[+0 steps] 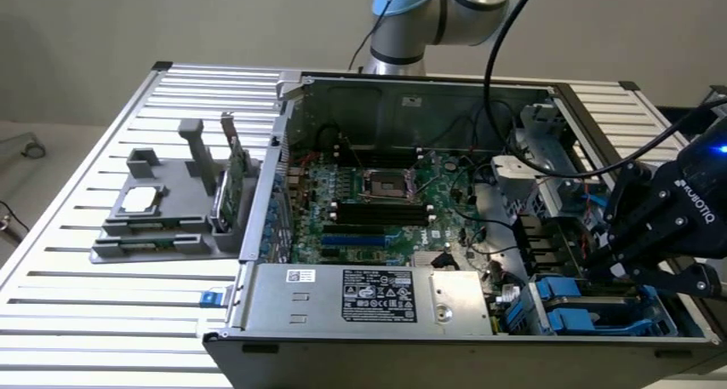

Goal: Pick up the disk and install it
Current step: 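Insert the second disk wire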

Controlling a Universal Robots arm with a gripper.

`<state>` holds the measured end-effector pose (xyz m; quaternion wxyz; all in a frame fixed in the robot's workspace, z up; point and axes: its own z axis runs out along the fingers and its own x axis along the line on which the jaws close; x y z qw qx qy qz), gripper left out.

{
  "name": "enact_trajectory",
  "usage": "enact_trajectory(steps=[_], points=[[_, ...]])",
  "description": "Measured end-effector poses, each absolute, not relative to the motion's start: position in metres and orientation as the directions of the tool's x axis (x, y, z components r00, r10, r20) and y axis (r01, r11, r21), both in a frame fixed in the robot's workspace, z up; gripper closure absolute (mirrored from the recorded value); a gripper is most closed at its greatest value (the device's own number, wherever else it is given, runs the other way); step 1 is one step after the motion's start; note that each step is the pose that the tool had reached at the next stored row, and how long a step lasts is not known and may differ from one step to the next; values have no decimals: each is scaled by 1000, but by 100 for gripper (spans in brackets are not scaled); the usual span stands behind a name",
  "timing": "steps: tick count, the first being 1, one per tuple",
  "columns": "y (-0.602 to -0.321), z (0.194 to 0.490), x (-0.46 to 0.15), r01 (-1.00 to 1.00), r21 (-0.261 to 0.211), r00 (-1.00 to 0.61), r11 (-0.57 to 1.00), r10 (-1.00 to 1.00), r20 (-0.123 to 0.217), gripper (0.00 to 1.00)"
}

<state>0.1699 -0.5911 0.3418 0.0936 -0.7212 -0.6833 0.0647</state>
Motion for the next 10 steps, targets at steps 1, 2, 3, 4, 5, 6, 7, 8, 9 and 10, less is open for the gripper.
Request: enact_trajectory(steps=[1, 2, 3, 4, 5, 6, 7, 8, 9, 10], points=[[-591, 342, 170, 974, -223, 58, -48, 998, 35, 84], [-592, 341, 170, 974, -223, 58, -48, 998, 35, 84], [-592, 341, 170, 974, -223, 58, -48, 998, 36, 84], [-593, 341, 170, 974, -223, 58, -48, 998, 36, 84], [-593, 341, 170, 974, -224, 58, -48, 998, 37, 84], [-593, 340, 170, 974, -224, 58, -48, 998, 37, 84], [-594, 340, 170, 974, -224, 58, -48, 998, 37, 84], [-594, 340, 170, 974, -224, 58, -48, 998, 38, 84], [-594, 339, 170, 974, -224, 58, -48, 998, 38, 84], [-595, 339, 170, 974, -224, 58, -47, 998, 39, 84]])
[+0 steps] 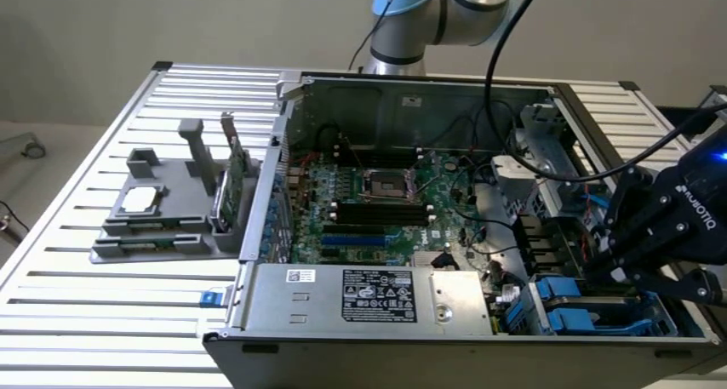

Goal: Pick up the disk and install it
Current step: 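Insert the second disk wire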

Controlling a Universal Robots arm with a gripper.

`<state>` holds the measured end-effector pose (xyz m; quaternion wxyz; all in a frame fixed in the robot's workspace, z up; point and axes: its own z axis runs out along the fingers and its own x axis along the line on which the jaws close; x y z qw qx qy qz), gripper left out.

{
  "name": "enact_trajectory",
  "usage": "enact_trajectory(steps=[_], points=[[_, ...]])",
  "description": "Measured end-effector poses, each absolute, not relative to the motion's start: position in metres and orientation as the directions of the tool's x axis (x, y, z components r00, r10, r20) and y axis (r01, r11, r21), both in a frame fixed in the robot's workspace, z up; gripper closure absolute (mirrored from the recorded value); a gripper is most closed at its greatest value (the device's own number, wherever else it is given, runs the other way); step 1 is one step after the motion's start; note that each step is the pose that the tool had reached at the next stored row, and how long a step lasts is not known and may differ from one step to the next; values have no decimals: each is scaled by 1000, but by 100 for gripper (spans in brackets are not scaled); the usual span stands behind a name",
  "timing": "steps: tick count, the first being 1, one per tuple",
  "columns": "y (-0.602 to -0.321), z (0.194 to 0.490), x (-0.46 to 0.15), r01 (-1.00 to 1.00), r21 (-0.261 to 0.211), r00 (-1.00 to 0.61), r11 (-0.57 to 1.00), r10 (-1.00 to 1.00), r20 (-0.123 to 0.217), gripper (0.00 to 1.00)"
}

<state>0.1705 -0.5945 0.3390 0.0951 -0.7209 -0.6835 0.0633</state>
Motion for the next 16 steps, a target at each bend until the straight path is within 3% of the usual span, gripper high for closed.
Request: enact_trajectory(steps=[16], points=[[-597, 334, 173, 973, -225, 58, -43, 996, 61, 84]])
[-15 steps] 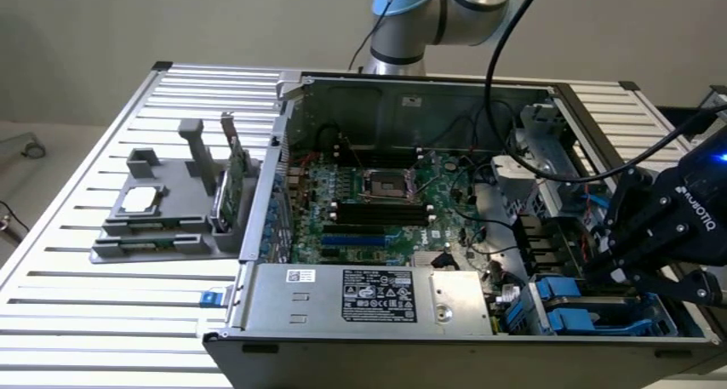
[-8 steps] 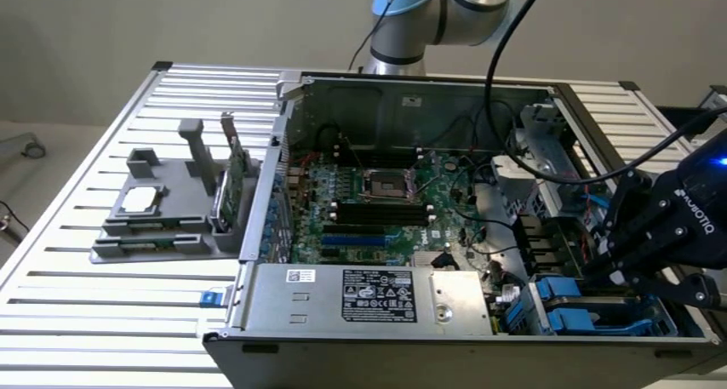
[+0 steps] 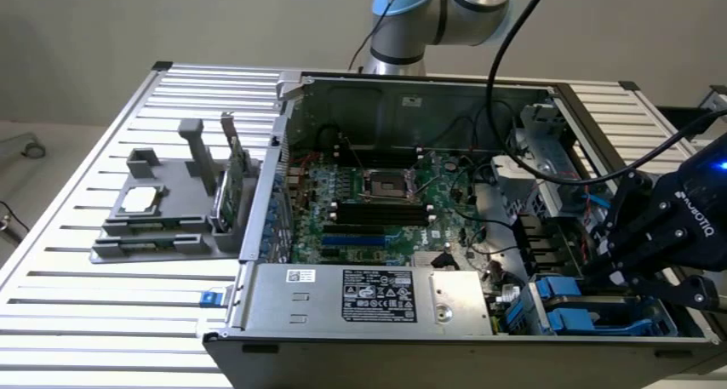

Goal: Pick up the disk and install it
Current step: 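Insert the second disk wire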

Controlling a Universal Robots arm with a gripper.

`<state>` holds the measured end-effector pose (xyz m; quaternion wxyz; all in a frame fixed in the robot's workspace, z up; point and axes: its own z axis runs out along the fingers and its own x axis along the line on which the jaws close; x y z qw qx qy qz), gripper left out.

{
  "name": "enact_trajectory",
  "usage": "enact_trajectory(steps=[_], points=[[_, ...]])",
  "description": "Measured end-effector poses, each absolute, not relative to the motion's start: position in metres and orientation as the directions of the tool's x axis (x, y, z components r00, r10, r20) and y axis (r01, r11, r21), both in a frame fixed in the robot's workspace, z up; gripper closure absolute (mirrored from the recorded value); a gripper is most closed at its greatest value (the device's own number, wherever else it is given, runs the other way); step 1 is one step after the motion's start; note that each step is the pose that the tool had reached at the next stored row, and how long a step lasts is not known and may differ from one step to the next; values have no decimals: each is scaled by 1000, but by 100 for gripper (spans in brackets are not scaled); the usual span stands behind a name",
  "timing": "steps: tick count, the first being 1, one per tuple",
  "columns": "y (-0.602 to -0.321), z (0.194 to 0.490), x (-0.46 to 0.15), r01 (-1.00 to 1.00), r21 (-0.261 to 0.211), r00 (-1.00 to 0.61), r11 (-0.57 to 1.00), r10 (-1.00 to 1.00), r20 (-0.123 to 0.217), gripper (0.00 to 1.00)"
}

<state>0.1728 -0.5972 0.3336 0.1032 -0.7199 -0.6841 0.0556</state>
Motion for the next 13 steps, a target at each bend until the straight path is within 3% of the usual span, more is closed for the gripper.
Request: enact_trajectory(steps=[13], points=[[-598, 331, 174, 974, -225, 58, -40, 996, 74, 84]])
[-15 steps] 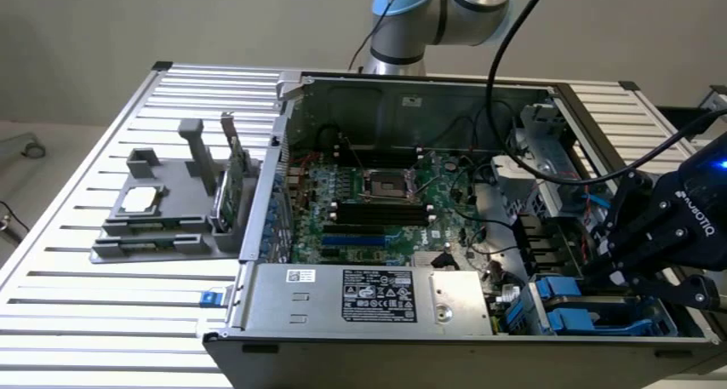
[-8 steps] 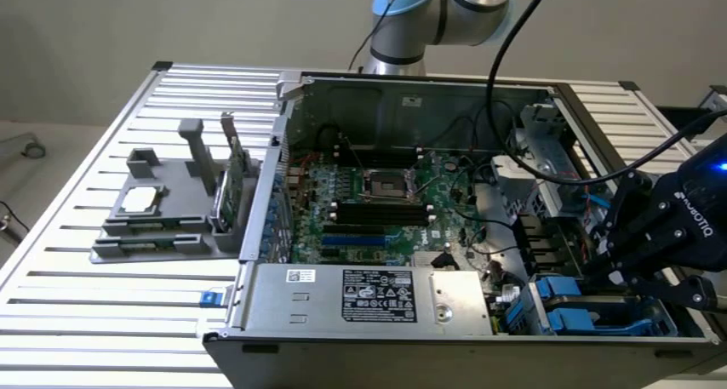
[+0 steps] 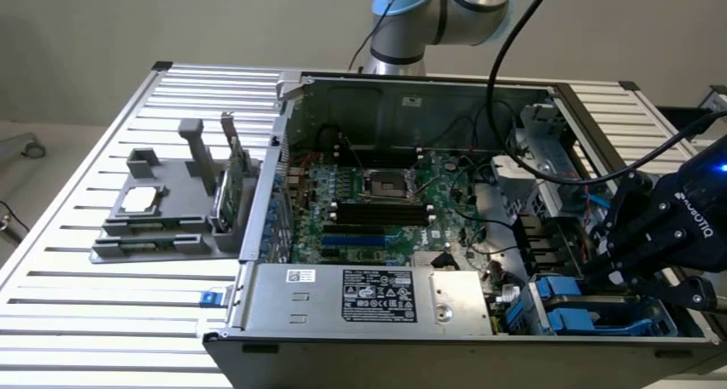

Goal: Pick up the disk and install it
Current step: 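Insert the second disk wire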

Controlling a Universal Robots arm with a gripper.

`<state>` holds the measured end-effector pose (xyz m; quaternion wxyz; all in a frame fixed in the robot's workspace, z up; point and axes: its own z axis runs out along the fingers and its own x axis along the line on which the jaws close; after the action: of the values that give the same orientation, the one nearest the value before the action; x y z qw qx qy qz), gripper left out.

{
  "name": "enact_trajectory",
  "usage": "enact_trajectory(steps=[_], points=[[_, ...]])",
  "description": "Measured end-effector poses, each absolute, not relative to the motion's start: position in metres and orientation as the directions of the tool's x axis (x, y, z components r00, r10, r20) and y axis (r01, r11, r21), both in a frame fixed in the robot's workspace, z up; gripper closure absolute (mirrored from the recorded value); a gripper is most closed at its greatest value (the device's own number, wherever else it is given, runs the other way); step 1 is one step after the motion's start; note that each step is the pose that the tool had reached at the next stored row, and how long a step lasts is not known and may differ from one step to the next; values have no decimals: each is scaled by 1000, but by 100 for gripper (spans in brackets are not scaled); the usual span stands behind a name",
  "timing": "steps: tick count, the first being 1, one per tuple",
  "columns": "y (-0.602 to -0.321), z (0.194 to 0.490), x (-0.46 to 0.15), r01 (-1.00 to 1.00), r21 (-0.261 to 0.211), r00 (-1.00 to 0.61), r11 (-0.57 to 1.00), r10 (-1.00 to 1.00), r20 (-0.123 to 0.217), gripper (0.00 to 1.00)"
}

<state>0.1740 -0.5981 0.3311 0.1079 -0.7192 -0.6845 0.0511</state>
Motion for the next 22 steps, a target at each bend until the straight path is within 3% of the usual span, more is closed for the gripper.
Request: enact_trajectory(steps=[3, 4, 22], points=[[-598, 331, 174, 974, -225, 57, -39, 996, 75, 83], [-598, 331, 174, 974, -225, 57, -39, 996, 75, 76], [-598, 345, 165, 974, -225, 58, -39, 995, 77, 76]])
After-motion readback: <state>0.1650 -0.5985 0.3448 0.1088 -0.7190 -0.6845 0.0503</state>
